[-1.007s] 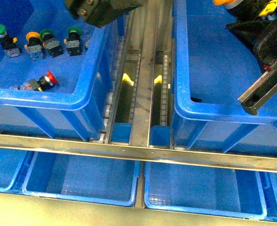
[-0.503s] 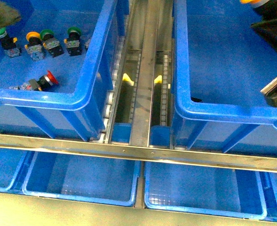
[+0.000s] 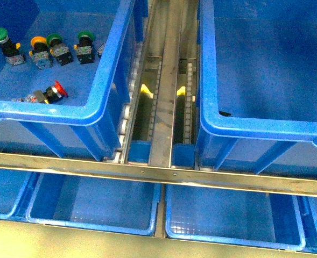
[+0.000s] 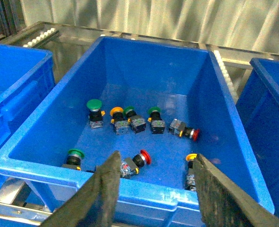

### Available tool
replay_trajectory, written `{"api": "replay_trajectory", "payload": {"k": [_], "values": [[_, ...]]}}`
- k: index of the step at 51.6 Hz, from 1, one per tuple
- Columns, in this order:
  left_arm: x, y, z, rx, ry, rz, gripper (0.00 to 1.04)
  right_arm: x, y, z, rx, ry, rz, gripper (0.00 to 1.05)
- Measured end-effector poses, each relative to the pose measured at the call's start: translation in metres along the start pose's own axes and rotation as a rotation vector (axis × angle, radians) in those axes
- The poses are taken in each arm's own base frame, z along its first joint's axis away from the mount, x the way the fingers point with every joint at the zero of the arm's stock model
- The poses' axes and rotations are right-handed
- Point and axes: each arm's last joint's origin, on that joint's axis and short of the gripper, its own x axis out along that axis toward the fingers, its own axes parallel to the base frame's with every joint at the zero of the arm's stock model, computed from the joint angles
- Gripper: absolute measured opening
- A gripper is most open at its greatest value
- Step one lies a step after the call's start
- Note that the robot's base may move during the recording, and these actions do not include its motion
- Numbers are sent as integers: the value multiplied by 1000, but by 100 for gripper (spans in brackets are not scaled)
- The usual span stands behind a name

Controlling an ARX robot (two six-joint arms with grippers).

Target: Pick red and yellow buttons and place in box

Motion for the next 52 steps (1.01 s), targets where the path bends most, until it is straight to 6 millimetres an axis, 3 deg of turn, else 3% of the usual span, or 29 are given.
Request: {"api": "replay_trajectory", "payload": {"k": [13,52], "values": [[-7,6,-8,30,-11,29,2,-5,2,-2,54,9,12,26],[-26,6,-12,36,15,27,3,-22,-5,-10,100,23,-42,26]]}}
